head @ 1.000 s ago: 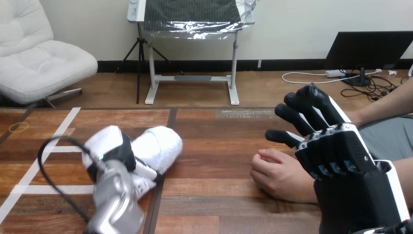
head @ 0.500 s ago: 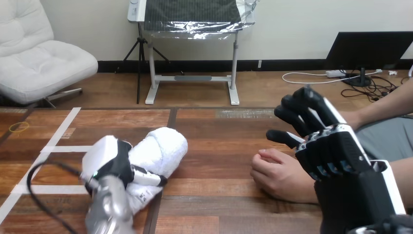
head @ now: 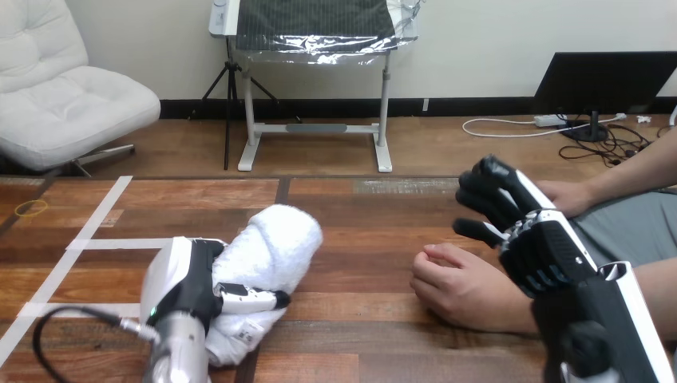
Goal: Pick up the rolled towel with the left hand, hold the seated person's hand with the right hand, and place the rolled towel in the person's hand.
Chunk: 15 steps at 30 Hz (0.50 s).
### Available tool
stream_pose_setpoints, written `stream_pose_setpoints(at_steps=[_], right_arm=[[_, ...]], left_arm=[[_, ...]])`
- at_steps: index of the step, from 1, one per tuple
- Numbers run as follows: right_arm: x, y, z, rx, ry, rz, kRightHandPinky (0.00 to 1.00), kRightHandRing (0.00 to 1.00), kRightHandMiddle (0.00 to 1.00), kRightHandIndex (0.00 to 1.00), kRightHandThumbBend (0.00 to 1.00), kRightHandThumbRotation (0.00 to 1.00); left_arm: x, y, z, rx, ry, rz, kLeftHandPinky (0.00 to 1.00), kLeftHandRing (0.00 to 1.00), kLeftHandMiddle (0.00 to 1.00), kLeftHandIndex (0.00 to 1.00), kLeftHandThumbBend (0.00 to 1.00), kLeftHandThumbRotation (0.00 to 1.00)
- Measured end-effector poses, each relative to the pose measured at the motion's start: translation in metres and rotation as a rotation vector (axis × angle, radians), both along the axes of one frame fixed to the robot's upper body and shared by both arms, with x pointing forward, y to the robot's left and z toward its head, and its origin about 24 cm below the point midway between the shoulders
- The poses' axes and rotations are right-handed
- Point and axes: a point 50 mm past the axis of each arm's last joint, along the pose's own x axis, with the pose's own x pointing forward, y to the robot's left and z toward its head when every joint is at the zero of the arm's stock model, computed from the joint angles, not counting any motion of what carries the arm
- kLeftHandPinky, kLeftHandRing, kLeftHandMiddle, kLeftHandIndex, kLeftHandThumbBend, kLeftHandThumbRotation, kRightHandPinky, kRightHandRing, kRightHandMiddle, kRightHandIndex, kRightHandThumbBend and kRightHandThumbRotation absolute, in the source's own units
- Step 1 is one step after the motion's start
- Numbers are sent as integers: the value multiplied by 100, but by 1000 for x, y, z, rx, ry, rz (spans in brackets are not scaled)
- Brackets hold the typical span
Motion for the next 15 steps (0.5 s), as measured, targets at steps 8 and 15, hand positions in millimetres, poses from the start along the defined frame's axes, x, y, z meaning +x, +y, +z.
stream_pose_setpoints(at_steps=[8, 15], right_arm=[[10, -18, -3, -146, 25, -42, 85, 89, 89, 89, 83, 88], [22, -37, -4, -259, 45, -87, 84, 89, 90, 88, 84, 79]], left_arm=[[-11, -4, 5, -109, -109, -32, 26, 32, 38, 42, 66, 0], [-17, -6, 16, -199, -222, -57, 25, 32, 38, 42, 64, 0]])
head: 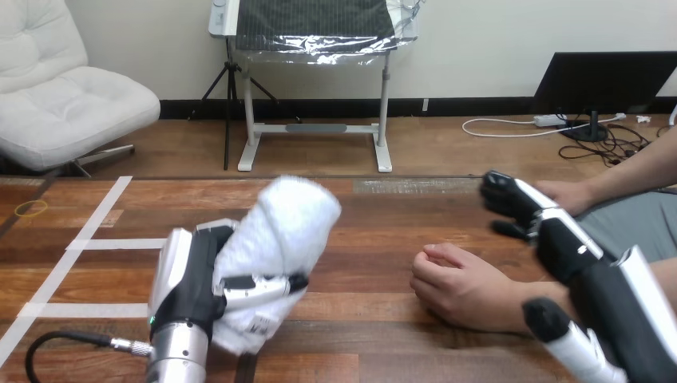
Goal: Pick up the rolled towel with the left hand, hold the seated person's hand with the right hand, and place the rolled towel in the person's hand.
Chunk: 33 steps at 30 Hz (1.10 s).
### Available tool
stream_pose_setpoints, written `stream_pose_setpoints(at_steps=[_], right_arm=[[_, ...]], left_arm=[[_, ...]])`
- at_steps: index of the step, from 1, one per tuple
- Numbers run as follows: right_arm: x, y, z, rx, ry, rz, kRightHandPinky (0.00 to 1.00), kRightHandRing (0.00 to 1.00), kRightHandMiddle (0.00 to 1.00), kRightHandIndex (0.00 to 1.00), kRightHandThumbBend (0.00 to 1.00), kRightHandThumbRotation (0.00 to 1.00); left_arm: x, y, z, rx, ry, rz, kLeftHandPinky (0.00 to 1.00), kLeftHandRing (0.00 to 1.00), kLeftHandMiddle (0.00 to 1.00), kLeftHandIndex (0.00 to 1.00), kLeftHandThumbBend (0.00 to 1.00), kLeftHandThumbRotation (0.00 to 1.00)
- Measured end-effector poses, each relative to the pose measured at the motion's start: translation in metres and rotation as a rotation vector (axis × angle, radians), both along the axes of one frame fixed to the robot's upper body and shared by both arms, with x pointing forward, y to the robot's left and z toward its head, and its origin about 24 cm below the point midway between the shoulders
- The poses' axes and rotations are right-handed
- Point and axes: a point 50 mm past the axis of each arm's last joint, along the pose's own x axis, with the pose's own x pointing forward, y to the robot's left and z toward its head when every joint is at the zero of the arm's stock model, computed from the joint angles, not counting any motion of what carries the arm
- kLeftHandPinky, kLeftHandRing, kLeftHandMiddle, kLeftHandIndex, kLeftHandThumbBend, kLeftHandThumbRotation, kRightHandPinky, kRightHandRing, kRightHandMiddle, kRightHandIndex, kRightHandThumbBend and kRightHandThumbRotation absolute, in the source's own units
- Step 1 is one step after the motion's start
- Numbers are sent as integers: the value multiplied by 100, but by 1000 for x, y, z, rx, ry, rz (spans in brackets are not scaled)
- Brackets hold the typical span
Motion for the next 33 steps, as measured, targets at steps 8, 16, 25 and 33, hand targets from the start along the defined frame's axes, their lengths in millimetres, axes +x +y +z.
stream_pose_setpoints(at_steps=[8, 16, 25, 33], right_arm=[[14, -23, 5, -132, 4, -59, 82, 87, 89, 88, 83, 70], [27, -43, 15, -219, -7, -108, 79, 86, 88, 88, 88, 64], [41, -60, 28, -312, 8, -161, 72, 84, 88, 87, 92, 60], [48, -68, 35, -387, 37, -170, 72, 86, 90, 88, 97, 55]], left_arm=[[-3, -3, 20, -77, -150, -23, 25, 32, 38, 41, 62, 0], [-5, -7, 46, -147, -309, -45, 25, 32, 38, 40, 61, 0], [-9, -13, 72, -231, -486, -83, 24, 31, 37, 39, 57, 0], [-13, -17, 85, -305, -579, -106, 23, 29, 35, 38, 54, 0]])
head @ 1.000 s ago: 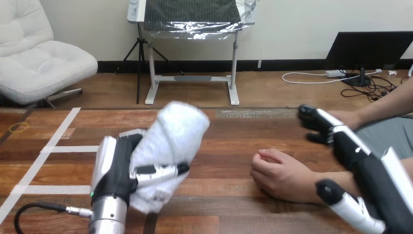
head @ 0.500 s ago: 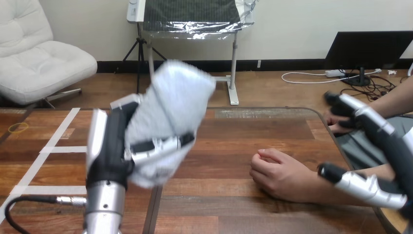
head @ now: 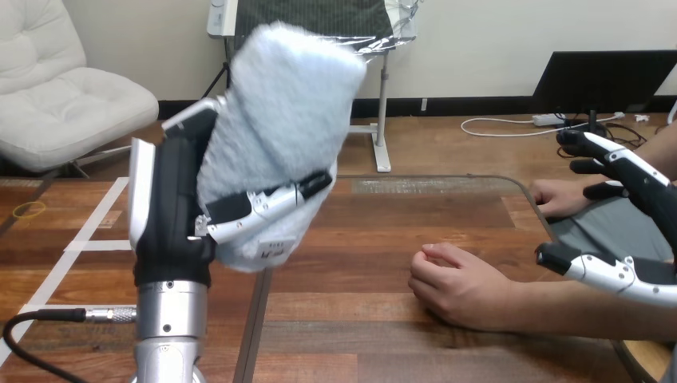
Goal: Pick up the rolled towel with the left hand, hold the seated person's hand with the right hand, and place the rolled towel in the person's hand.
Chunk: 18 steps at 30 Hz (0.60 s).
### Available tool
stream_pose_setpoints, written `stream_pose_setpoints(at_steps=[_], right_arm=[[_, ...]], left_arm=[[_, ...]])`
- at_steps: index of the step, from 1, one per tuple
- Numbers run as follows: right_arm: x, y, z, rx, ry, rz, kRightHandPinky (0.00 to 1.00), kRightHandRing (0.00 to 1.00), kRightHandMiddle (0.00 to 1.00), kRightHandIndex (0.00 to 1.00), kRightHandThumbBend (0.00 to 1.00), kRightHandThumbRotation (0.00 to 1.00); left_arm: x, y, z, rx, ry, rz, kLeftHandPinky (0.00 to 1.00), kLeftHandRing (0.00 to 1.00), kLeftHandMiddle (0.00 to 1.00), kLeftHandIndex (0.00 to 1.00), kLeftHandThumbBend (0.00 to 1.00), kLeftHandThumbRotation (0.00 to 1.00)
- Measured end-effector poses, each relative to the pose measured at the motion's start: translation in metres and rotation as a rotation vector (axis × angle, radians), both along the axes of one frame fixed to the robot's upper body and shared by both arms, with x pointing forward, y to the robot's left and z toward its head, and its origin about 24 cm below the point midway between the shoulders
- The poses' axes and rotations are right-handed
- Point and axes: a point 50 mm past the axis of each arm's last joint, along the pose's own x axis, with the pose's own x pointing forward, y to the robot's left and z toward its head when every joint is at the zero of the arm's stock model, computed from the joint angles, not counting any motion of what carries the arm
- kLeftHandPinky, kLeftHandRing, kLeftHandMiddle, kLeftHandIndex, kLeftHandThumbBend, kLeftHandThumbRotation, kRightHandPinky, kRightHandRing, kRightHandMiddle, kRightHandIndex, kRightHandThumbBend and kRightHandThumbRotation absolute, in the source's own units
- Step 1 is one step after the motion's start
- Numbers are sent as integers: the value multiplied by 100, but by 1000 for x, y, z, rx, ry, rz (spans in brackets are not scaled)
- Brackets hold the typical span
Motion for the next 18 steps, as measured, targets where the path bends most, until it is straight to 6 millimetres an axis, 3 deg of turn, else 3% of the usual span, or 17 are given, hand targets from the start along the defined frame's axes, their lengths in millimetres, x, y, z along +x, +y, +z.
stream_pose_setpoints(at_steps=[8, 18], right_arm=[[5, -6, 1, -63, 85, -5, 73, 88, 92, 89, 100, 42], [13, -14, 3, -174, 134, -18, 72, 88, 92, 90, 100, 34]], left_arm=[[-1, -3, 2, -42, -21, -30, 22, 28, 34, 37, 50, 0], [-1, -4, 3, -63, -31, -53, 20, 26, 32, 36, 49, 0]])
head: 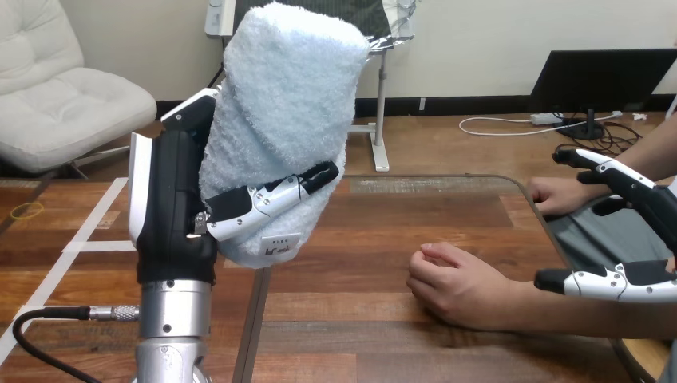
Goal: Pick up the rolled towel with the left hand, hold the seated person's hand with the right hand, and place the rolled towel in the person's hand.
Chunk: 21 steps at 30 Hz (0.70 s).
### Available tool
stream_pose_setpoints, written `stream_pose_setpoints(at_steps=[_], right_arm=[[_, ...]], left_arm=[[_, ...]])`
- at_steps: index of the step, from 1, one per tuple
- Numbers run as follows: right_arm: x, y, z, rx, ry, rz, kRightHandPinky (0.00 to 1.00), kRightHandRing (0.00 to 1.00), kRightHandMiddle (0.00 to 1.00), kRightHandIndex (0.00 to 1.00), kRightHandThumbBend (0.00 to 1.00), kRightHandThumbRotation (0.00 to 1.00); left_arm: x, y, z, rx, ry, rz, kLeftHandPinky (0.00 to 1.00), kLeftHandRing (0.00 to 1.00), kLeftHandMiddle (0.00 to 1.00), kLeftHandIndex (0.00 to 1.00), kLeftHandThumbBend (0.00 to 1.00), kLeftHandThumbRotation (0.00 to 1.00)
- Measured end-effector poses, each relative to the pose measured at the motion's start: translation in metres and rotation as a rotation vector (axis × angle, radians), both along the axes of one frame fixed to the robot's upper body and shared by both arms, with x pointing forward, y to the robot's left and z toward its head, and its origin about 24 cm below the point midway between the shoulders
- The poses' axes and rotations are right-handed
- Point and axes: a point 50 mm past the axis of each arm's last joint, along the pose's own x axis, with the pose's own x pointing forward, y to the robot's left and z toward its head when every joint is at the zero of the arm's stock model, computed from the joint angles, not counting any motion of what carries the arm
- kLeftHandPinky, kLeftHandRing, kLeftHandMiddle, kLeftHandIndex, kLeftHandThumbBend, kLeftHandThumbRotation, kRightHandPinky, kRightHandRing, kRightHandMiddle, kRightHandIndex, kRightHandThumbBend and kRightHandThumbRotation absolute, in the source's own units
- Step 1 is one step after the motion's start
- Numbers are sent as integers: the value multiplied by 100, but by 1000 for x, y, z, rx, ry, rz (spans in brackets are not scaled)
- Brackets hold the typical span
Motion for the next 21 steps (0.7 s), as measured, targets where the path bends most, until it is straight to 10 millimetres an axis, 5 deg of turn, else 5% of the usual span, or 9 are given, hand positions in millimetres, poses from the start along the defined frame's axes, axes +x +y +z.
stream_pose_setpoints(at_steps=[21], right_arm=[[25, -6, -5, -198, 60, 65, 82, 86, 87, 86, 100, 25]], left_arm=[[-1, -2, 2, -46, -15, -28, 18, 24, 31, 35, 48, 0]])
